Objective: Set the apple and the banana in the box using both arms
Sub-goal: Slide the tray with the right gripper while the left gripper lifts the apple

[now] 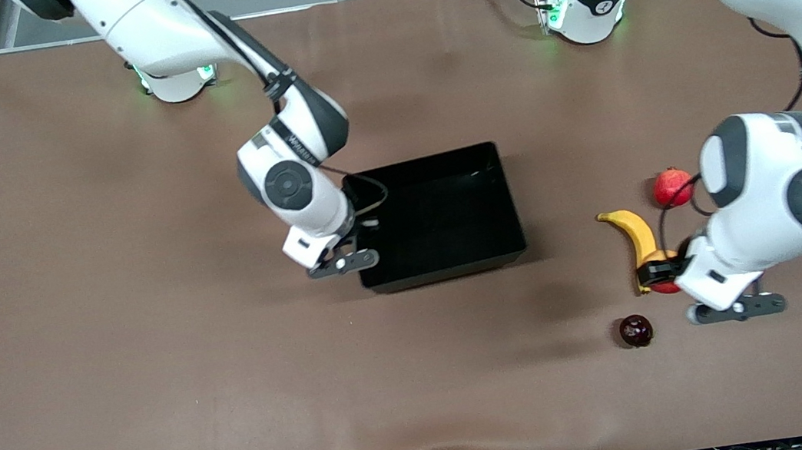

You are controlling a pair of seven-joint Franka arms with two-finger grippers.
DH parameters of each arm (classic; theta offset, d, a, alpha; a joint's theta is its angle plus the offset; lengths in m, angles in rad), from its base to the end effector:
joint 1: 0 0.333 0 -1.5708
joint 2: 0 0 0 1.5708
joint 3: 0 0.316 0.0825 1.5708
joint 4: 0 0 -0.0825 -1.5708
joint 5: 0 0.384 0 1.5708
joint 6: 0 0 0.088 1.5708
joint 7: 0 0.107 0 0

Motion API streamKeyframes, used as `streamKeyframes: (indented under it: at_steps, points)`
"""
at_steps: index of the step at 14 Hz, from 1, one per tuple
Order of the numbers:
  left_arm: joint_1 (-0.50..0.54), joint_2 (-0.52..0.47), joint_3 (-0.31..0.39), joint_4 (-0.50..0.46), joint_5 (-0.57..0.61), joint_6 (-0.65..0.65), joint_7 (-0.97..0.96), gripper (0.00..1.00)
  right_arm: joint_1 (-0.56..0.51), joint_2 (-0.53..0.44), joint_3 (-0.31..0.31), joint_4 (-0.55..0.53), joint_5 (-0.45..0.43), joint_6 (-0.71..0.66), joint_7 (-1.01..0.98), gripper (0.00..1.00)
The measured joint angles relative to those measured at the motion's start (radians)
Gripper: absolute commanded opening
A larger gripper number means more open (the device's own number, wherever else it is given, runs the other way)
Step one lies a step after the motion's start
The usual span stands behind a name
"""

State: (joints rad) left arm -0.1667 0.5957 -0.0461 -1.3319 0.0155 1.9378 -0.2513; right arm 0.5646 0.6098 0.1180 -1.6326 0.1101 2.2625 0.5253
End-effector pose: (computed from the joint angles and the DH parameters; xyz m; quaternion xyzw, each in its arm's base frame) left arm 0.7087 -0.1448 0.3857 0.9998 0.0205 0.0040 0.0067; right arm 0.5408 0.4302 0.2680 -0.9965 -0.0329 0.0340 0.0692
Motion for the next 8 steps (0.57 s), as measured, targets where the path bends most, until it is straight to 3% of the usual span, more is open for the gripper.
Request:
streamKeyframes:
  at_steps: [5,6,7,8]
  points:
    - [-0.167,-0.011,-0.003,-0.001,0.0,-0.05,-0.295,0.0,0.047,0.055,-0.003,0.003,0.001,0.099,0.115,0.0]
    - [-0.187,-0.019,-0.003,-0.001,0.0,-0.078,-0.336,0.0,0.047,0.066,-0.005,0.004,0.001,0.108,0.126,0.19]
    - [-0.204,-0.028,-0.003,-0.001,0.0,-0.109,-0.375,0.0,0.047,0.071,-0.007,0.007,0.002,0.109,0.13,0.91]
    - [-0.221,-0.036,-0.003,-0.003,0.0,-0.136,-0.414,0.0,0.047,0.071,-0.009,0.011,0.003,0.11,0.132,1.0]
